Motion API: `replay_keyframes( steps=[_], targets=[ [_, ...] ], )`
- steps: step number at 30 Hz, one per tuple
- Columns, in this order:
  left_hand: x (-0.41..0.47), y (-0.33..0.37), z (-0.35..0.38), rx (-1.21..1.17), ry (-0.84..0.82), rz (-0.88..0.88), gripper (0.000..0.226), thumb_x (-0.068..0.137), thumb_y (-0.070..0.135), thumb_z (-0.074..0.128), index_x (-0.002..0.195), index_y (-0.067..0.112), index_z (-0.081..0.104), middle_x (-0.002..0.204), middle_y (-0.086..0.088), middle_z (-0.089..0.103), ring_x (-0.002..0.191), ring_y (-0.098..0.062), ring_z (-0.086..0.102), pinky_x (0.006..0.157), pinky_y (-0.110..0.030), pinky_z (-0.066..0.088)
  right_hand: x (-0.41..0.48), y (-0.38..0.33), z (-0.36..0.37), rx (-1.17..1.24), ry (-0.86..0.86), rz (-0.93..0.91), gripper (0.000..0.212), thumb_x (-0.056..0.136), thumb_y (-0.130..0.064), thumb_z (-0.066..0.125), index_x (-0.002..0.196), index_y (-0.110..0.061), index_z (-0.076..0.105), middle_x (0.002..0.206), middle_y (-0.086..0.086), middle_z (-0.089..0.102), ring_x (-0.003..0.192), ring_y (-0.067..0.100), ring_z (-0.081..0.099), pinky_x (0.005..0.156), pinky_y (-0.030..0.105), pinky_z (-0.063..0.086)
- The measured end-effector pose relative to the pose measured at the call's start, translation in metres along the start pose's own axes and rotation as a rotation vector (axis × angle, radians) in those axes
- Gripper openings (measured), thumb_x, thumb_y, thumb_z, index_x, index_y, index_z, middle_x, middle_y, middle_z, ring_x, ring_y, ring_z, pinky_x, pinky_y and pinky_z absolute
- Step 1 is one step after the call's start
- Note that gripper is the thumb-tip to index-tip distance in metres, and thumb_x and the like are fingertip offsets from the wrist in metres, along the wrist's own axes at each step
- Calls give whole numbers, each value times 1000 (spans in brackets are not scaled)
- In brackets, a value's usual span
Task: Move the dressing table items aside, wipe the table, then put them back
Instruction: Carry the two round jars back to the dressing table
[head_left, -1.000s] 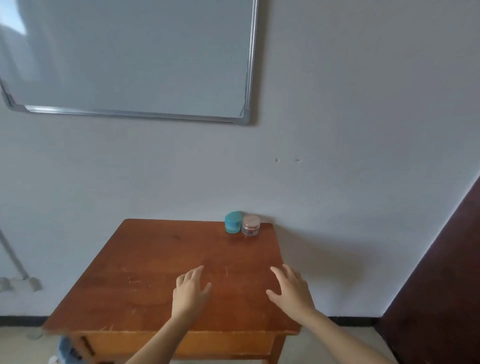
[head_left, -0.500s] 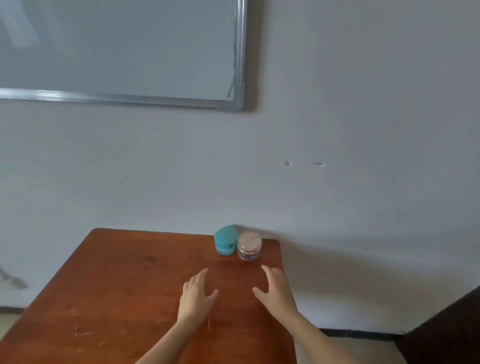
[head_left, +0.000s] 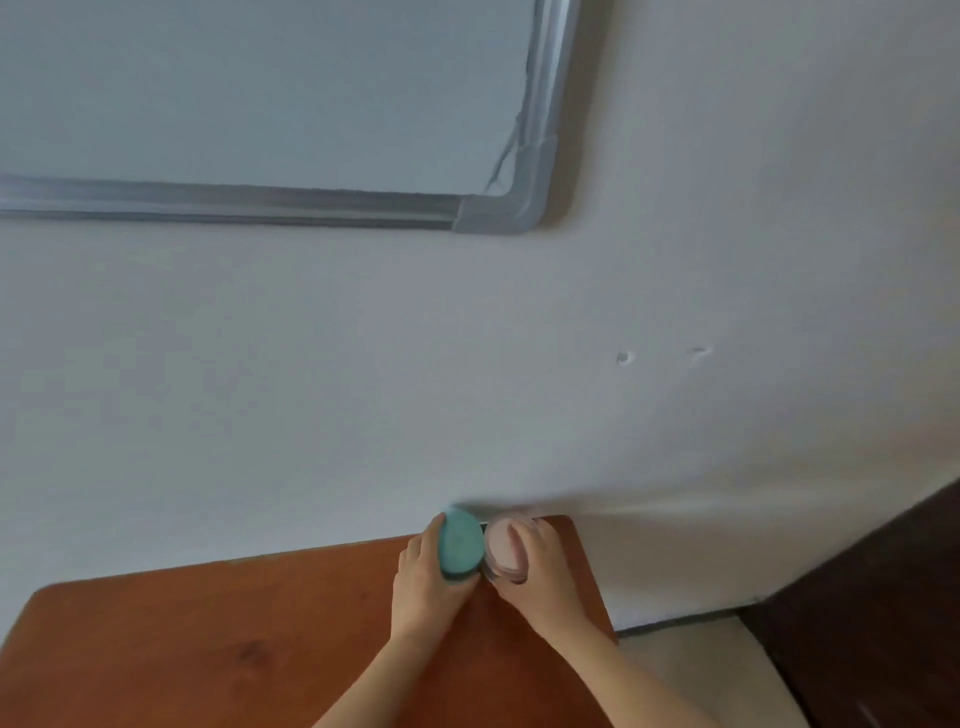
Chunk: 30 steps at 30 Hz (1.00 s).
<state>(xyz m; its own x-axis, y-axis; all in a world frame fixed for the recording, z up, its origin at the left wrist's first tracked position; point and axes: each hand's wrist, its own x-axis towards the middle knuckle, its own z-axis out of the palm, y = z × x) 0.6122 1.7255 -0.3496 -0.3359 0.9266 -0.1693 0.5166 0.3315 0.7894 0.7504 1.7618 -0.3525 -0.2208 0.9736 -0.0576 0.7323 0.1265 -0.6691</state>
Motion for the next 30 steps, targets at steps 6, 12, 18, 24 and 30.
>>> replay_keyframes(
  steps=[6,12,18,24,30],
  targets=[
    [10,-11,4,-74,-24,75,79,71,25,77,138,17,36,132,-1,49,120,-18,42,92,-23,34,2,-1,8,51,81,42,62,67,-13,77,123,-18,51,117,-1,42,109,8,42,91,10,33],
    [-2,8,12,-64,-81,199,79,69,26,78,137,17,39,125,-2,52,113,-17,46,91,-27,39,-32,18,-23,71,213,108,60,66,-1,72,121,-13,51,106,-22,36,109,6,39,86,-4,28],
    [-55,63,56,-100,-263,390,79,69,22,79,136,19,38,125,-1,51,103,-6,38,87,-22,38,-117,60,-80,61,442,286,55,67,-16,77,118,-17,55,104,-2,45,97,5,48,84,6,38],
    [-170,125,121,-73,-536,590,78,72,22,76,138,19,36,131,-2,50,116,-17,47,94,-29,39,-262,109,-157,11,708,435,59,64,-17,81,118,-13,56,105,0,50,95,-2,37,83,-2,31],
    [-335,171,191,-88,-752,816,78,68,18,78,136,12,39,131,-8,51,120,-25,48,97,-30,37,-461,152,-211,23,964,637,38,64,-30,78,98,-30,61,94,-6,57,82,8,54,65,2,38]
  ],
)
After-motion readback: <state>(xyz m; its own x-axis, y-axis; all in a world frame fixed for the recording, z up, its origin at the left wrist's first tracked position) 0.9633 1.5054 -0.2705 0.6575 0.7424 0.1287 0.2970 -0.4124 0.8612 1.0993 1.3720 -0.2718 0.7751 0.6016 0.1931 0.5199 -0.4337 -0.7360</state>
